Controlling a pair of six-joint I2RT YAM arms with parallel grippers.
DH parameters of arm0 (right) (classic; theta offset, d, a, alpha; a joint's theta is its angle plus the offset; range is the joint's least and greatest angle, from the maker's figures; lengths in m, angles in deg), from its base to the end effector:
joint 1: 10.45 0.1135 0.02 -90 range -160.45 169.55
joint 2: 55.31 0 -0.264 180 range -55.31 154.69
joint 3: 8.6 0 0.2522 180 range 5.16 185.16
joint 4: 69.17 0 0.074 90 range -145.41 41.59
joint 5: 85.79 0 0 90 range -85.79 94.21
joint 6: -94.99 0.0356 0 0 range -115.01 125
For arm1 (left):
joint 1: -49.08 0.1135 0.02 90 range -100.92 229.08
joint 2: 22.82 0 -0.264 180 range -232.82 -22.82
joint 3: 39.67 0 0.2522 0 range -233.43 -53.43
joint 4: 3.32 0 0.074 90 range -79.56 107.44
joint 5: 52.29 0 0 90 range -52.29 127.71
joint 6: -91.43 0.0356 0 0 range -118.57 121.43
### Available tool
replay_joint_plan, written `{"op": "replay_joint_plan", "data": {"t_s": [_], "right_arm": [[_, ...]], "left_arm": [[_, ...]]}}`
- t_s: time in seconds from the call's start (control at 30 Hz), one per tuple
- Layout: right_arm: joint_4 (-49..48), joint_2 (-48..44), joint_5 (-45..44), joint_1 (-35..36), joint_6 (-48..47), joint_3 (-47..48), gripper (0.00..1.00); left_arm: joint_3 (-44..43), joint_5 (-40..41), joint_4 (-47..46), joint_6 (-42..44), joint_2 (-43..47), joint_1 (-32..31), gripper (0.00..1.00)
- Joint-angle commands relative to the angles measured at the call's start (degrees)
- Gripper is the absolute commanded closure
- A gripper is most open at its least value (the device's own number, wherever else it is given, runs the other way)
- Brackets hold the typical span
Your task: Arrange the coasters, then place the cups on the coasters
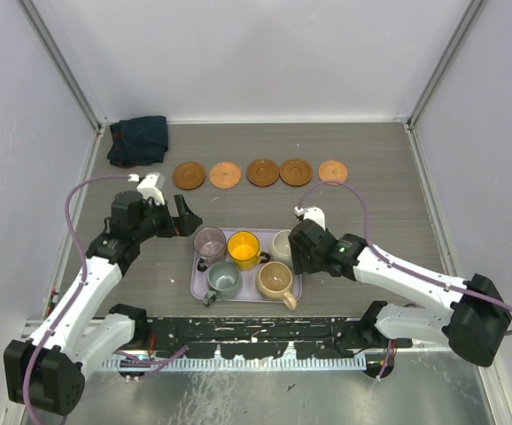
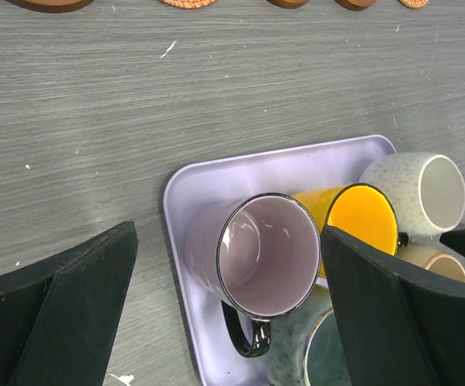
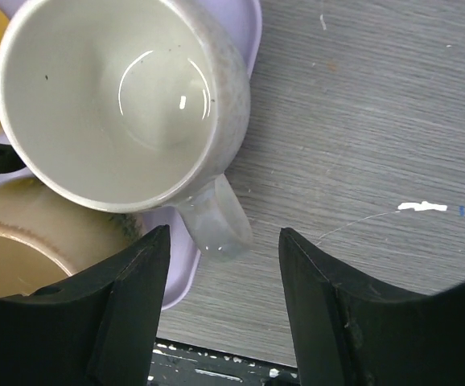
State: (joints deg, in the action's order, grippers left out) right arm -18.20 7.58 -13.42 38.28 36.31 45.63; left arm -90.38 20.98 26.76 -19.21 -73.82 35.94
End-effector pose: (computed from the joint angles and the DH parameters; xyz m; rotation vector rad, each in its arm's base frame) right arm 0.1424 0.1459 0.2174 -0.2787 2.5269 0.1417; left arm 0.1918 -0.0553 0.2627 0.0399 2.1451 -0.6567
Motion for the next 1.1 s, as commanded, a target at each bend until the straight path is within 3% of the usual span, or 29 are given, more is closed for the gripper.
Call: {"op": "replay_joint_plan", "data": {"t_s": [0.0,0.37,0.73,0.83,1.07], "right_arm": [[-2.9,2.5,-0.2,1.2,1.0,0.2,0.39],[-6.4,8.3,0.7,1.4,-0.5,0.9,0.45],[-8.7,11.1,1.8,1.5,-0.6,1.9,0.76],[-8.6,11.0,1.3,1.8,0.0,2.1,0.97],[-9.0,8.2,-4.5,2.6,0.7,3.1,0.99]], "left_arm": [[0.5,-0.5,-3.2,-0.9,1.4,-0.3,0.02],[1.1,-0.2,-3.3,-1.1,1.8,-0.4,0.02],[1.0,-0.5,-3.4,-0.9,1.3,-0.3,0.02],[1.0,-0.8,-3.6,-0.9,1.0,-0.4,0.02],[1.0,-0.9,-4.1,-1.0,0.7,-0.3,0.02]]}}
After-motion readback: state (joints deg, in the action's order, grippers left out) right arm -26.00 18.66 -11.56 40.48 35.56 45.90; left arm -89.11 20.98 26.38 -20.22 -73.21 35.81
